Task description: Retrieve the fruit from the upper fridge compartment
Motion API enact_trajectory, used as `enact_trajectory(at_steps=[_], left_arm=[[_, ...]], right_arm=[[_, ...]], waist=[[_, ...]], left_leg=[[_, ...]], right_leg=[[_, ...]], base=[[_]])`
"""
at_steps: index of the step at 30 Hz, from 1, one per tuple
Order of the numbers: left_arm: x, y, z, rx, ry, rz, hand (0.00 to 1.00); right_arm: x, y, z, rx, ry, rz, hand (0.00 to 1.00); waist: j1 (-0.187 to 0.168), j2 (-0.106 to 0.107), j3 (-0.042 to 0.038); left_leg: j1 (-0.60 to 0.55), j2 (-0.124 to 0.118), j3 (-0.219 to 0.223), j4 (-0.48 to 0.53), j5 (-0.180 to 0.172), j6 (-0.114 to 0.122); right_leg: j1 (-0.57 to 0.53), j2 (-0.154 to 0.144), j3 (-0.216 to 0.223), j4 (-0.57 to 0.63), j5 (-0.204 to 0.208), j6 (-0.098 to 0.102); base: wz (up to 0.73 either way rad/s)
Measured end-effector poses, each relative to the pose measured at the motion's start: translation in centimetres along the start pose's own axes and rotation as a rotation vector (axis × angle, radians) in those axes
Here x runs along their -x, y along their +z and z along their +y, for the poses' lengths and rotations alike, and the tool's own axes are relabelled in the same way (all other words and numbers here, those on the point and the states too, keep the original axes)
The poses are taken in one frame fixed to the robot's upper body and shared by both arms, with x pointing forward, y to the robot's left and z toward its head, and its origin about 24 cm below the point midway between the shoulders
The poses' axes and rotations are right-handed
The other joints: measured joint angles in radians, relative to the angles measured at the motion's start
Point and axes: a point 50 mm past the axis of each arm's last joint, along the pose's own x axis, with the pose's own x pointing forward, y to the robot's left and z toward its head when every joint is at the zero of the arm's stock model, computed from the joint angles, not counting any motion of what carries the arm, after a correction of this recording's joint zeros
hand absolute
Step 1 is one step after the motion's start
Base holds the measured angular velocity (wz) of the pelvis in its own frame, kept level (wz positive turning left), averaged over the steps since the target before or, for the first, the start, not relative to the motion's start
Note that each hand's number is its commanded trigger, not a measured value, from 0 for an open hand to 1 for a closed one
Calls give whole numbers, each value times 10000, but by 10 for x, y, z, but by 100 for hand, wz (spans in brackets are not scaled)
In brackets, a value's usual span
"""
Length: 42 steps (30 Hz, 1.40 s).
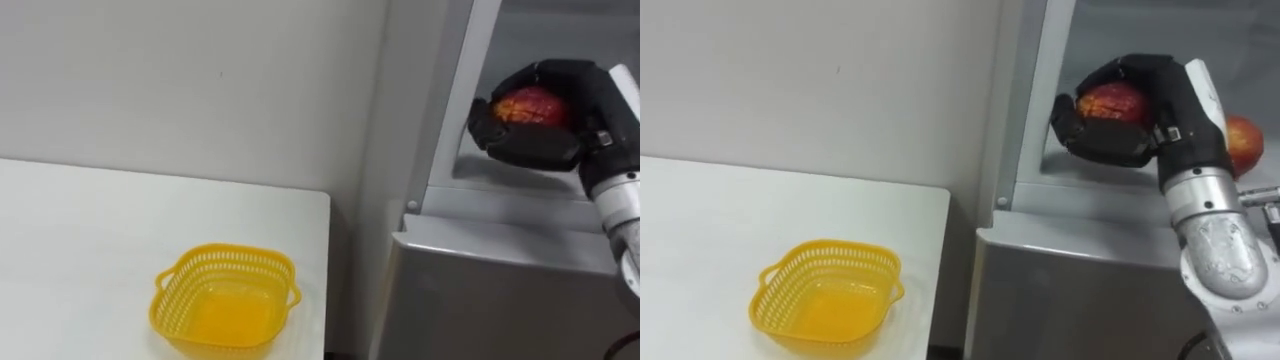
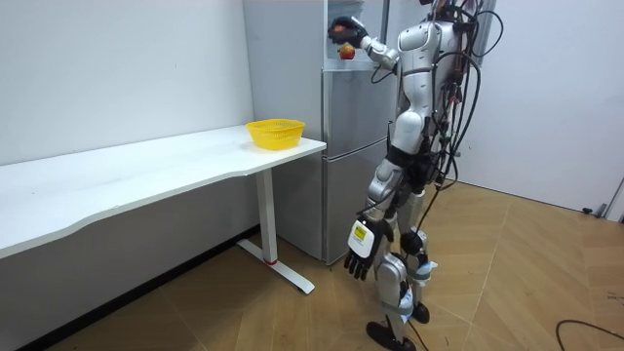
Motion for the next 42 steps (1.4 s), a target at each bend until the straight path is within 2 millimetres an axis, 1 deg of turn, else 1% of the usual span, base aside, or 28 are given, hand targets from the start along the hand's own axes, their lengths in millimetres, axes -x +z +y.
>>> enact_trajectory(at_steps=[2, 3, 5, 6, 8, 9, 11, 12, 13, 14, 17, 19, 21, 23, 24, 26, 27, 29, 30, 31, 32, 34, 35, 37, 39, 40, 41, 42], left_arm=[[0, -3, -1, -11, -61, 62, 0], [0, -3, -2, -16, -85, 28, 0], [0, -2, -3, -20, -157, -86, 0], [0, -2, -3, -17, -183, -100, 0], [-1, -3, -5, 4, -280, -55, 0], [-1, -1, -5, 5, -273, -99, 0], [-1, -2, -6, -85, -296, -93, 0], [-1, -2, -6, -111, -314, -86, 0], [-1, -2, -8, -142, -356, -81, 0], [-1, 0, -9, -222, -403, -124, 0], [-2, 6, -12, -335, -509, -261, 0], [-3, 8, -14, -352, -639, -297, 0], [-3, 9, -16, -398, -781, -348, 0], [-3, 9, -18, -416, -1005, -351, 0], [-3, 9, -18, -408, -1048, -362, 0], [-3, 12, -17, -440, -1178, -465, 0], [-3, 14, -16, -452, -1192, -523, 0], [-4, 18, -15, -469, -1195, -612, 0], [-4, 18, -15, -462, -1191, -613, 0], [-4, 19, -14, -469, -1168, -639, 0], [-4, 19, -12, -473, -1135, -656, 0], [-4, 20, -10, -434, -1074, -684, 0], [-4, 19, -10, -431, -1076, -647, 0], [-4, 19, -10, -602, -1087, -660, 0], [-4, 23, -8, -616, -1057, -697, 0], [-5, 24, -7, -598, -1045, -646, 0], [-5, 22, -7, -557, -1090, -497, 0], [-5, 21, -7, -528, -1093, -453, 0]], right_arm=[[2, 22, 1, -95, -257, -1100, 100], [3, 28, 1, -169, -303, -1404, 100], [10, 48, 2, -284, -393, -2526, 100], [12, 52, 2, -347, -410, -2750, 100], [20, 68, 6, -931, -437, -3544, 100], [21, 71, 7, -1035, -429, -3722, 100], [30, 82, 10, -988, -425, -4380, 100], [32, 84, 13, -921, -411, -4518, 100], [37, 87, 19, -783, -273, -4700, 100], [43, 88, 25, -623, 11, -4831, 100], [51, 89, 38, -117, 743, -4980, 100], [53, 92, 42, 199, 990, -5161, 100], [56, 99, 43, 581, 1023, -5536, 100], [59, 105, 43, 1010, 1107, -5976, 100], [60, 107, 44, 1165, 1132, -6056, 100], [62, 110, 52, 1350, 1514, -6243, 100], [62, 110, 53, 1337, 1652, -6273, 100], [62, 111, 57, 1396, 2039, -6329, 100], [62, 111, 58, 1406, 2132, -6363, 100], [62, 113, 61, 1373, 2324, -6457, 100], [62, 115, 63, 1337, 2466, -6554, 100], [62, 115, 67, 1302, 2652, -6581, 100], [62, 115, 72, 1259, 2905, -6584, 100], [61, 113, 80, 1267, 3283, -6523, 100], [59, 107, 84, 1369, 3506, -6299, 100], [56, 104, 86, 1485, 3599, -6118, 100], [53, 98, 87, 1616, 3745, -5814, 100], [52, 95, 89, 1666, 3835, -5658, 100]], waist=[[-67, 26, 17], [-65, 40, 26], [-64, 97, 43], [-59, 134, 53], [-53, 197, 63], [-56, 226, 70], [-27, 285, 46], [-12, 296, 36], [-21, 331, 16], [-21, 350, 8], [10, 347, -6], [29, 313, -32], [45, 248, -76], [174, 174, -127], [236, 163, -125], [375, 67, -122], [422, 44, -111], [625, -43, -58], [661, -55, -48], [717, -78, -20], [789, -137, 16], [875, -221, 64], [912, -262, 74], [997, -305, 93], [1146, -387, 123], [1291, -451, 150], [1398, -523, 132], [1424, -581, 105]], left_leg=[[6, 8, 3, 17, 0, -1], [13, 9, 5, 17, 0, -1], [5, 11, -4, 25, -2, -3], [3, 11, -6, 28, -3, -4], [-4, 16, -6, 30, -9, -12], [-4, 22, -6, 30, -15, -17], [-5, 11, 4, -32, -18, -20], [8, 11, 20, -46, -18, -20], [17, 16, 49, -55, -17, -21], [15, 17, 57, -55, -15, -22], [8, 24, 96, -54, -10, -30], [-10, 26, 138, -53, -8, -31], [-54, 28, 168, -42, -3, -35], [-65, 28, 178, -40, -1, -34], [-56, 29, 166, -38, 0, -34], [-43, 31, 150, -29, 1, -34], [-36, 31, 146, -24, 1, -34], [-46, 29, 121, -21, 1, -34], [-58, 26, 108, -21, 1, -34], [-101, 23, 103, -23, 1, -34], [-127, 21, 95, -24, 1, -34], [-175, 21, 38, -23, 1, -34], [-181, 21, 12, -23, 1, -34], [-207, 19, -80, -28, -1, -35], [-251, 15, -144, -54, -2, -36], [-304, 17, -172, -53, -2, -37], [-337, 17, -193, -40, 1, -41], [-341, 14, -229, -35, 3, -44]], right_leg=[[8, 4, -17, -1, 0, 0], [14, 5, -17, -1, 0, -1], [54, 0, -51, -1, 0, -1], [55, -1, -48, 2, 0, 0], [59, -4, -47, 11, 0, -1], [57, -2, -39, 13, 0, -1], [56, -4, -24, 21, 2, -4], [55, -4, -14, 29, 2, -5], [38, 1, 7, 35, 9, -15], [14, 12, 50, 42, 16, -27], [-19, 26, 86, 45, 28, -48], [-69, 30, 126, 52, 28, -48], [-134, 39, 170, 47, 29, -49], [-170, 42, 199, 52, 28, -48], [-168, 42, 209, 51, 28, -48], [-164, 47, 221, 37, 28, -48], [-163, 47, 216, 29, 28, -47], [-162, 41, 193, 21, 28, -48], [-162, 38, 185, 22, 28, -48], [-172, 36, 193, 21, 28, -47], [-186, 36, 180, 20, 28, -47], [-194, 35, 106, 19, 28, -47], [-192, 32, 59, 19, 28, -47], [-194, 26, -11, 20, 28, -47], [-219, 24, -58, 28, 28, -48], [-232, 26, -84, 28, 29, -49], [-245, 25, -117, 27, 29, -49], [-241, 22, -148, 26, 28, -49]], base=[[0], [0], [2], [3], [0], [0], [0], [-5], [-7], [-7], [-6], [-7], [-7], [-6], [-8], [0], [0], [0], [3], [0], [0], [11], [11], [10], [12], [6], [8], [11]])
